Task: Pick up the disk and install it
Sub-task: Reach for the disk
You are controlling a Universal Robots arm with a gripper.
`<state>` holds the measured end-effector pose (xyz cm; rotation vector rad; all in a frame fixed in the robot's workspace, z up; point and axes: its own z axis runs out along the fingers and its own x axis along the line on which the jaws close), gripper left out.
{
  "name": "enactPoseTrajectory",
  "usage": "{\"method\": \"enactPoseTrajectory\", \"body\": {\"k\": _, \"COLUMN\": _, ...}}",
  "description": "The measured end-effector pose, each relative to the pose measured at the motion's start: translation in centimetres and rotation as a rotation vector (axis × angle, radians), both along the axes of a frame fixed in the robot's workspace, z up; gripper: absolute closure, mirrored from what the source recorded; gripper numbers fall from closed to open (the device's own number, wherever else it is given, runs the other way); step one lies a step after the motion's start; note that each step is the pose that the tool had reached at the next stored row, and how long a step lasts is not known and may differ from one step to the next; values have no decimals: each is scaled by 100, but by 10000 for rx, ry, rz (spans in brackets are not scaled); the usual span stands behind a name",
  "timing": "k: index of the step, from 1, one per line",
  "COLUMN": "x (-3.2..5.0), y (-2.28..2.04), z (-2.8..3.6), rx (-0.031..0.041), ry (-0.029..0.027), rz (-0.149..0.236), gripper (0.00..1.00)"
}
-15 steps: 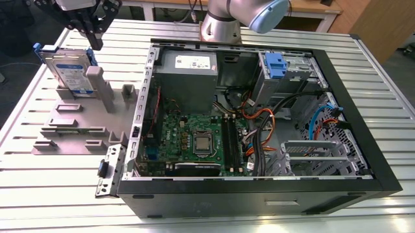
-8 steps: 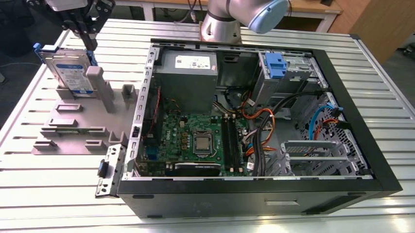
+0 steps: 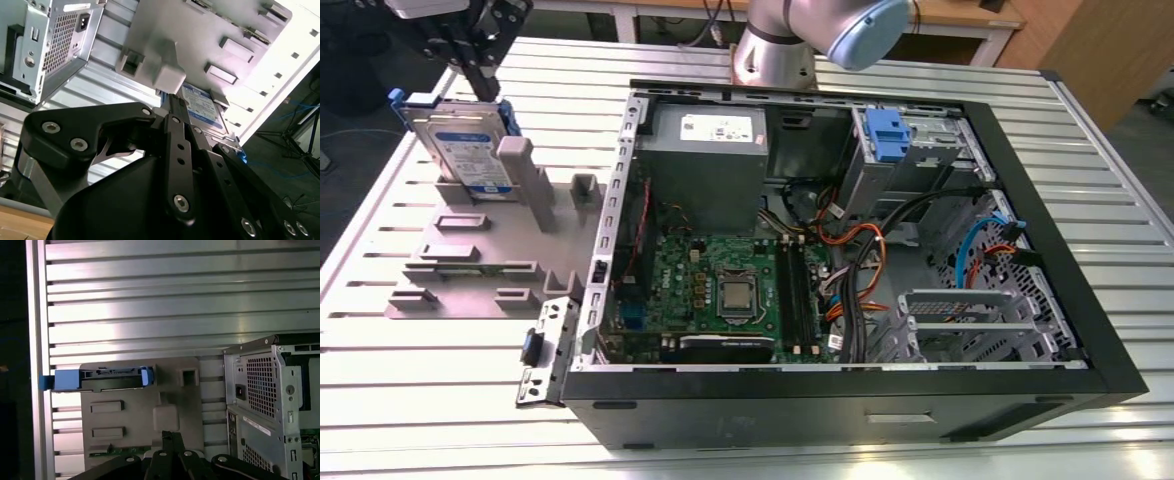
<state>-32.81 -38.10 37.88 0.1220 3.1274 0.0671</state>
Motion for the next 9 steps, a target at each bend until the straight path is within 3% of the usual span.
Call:
{"method": "enactPoseTrajectory", "body": {"k": 4, "x": -33, "y": 85, "z": -9, "rx": -1, "ry": 2, "rz": -2, "gripper": 89}}
{"method": "enactPoseTrajectory", "body": {"k": 9, "x": -130, "y": 121, "z": -18, "rx": -1, "ry": 1, "rz": -4, "gripper": 89}}
